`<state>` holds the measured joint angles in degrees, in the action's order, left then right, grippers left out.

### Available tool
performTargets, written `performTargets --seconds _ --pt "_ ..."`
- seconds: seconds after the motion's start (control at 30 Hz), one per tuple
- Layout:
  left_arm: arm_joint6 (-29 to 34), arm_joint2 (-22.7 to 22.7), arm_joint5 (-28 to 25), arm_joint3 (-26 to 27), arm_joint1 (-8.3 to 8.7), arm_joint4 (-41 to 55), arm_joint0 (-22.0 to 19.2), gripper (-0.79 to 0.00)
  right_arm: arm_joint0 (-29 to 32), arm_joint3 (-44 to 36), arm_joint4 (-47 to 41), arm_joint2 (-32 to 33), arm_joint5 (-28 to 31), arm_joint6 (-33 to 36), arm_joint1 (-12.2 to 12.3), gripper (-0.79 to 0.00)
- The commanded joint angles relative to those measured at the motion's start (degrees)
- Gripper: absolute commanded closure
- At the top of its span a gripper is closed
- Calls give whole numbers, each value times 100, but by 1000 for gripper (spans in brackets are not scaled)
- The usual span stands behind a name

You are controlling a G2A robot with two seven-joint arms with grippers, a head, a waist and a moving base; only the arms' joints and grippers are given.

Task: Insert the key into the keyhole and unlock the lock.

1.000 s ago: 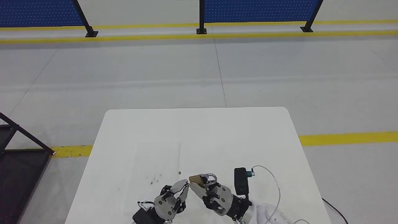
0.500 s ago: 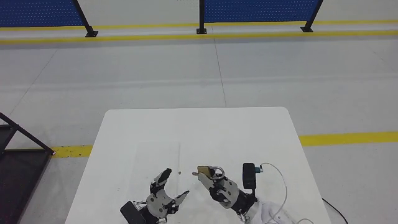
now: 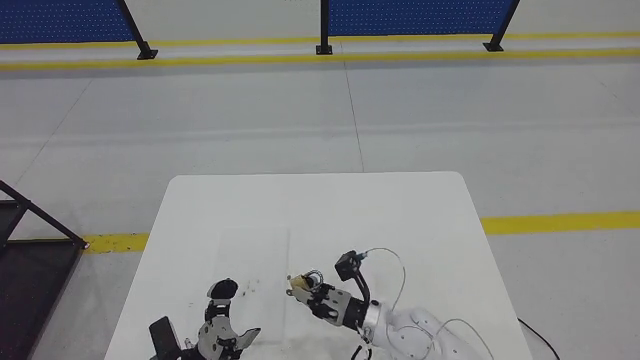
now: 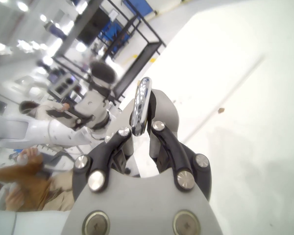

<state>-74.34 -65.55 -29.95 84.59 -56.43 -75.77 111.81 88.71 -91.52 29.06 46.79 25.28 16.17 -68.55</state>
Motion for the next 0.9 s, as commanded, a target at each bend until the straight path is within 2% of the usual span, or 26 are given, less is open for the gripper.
performTargets --seconds 0.0,0.2,0.53,0.57,0.6,0.63,0.67,0.7,0.87 --pt "119 -125 -120 228 94 163 161 -785 -284 243 -122 -271 -248 408 -85 0" --pt "273 -527 -274 709 330 437 523 -785 -886 826 -479 -955 -666 999 -364 0" --pt "191 -669 -191 855 516 495 755 -785 -1514 1773 -488 -1812 -993 840 -865 -3" --pt "177 -660 -178 844 528 491 761 -785 -1549 1834 -487 -1855 -1017 800 -903 -252" --pt "157 -655 -157 826 538 475 761 -785 -1582 1878 -494 -1890 -1021 787 -935 -342" --pt "130 -646 -130 809 546 456 758 -785 -1612 1917 -501 -1912 -1023 786 -959 -369" --pt "119 -630 -119 798 554 441 749 -785 -1637 1956 -500 -1923 -1056 793 -977 -508" --pt "110 -612 -110 791 561 445 742 -785 -1654 1977 -510 -1932 -1114 827 -992 -785" --pt "85 -520 -85 787 590 425 701 -785 -1677 1824 -409 -1884 -1231 923 -986 -785"
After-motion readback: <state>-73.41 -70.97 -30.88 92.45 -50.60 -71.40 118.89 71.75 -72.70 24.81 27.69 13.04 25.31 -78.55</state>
